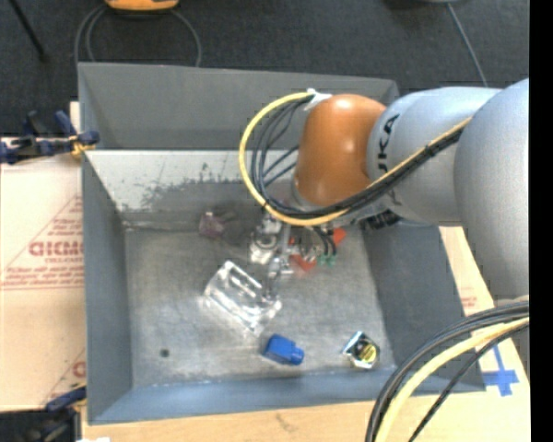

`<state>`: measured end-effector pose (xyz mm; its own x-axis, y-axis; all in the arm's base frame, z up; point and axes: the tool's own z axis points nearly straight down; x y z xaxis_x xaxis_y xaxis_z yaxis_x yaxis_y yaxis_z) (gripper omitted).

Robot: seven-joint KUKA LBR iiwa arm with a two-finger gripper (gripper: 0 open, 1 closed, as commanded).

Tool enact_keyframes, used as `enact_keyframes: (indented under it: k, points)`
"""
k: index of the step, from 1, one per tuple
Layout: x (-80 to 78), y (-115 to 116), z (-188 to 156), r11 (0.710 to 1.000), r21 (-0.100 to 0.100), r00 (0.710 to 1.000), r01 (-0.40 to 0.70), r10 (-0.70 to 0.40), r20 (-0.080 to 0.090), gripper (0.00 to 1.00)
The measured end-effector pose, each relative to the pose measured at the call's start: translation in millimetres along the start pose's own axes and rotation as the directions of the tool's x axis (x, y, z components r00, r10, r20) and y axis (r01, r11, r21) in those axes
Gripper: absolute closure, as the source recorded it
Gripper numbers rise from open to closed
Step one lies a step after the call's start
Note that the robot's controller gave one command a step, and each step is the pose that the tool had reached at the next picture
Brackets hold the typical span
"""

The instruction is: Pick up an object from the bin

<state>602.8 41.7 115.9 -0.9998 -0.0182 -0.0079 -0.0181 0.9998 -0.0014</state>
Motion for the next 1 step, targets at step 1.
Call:
enact_keyframes:
  k: [1]
  points:
    - [-5.0, 18.6, 0.4, 0.947, -0.002, 0.947, 0.320, -0.320, 0.001, 0.00]
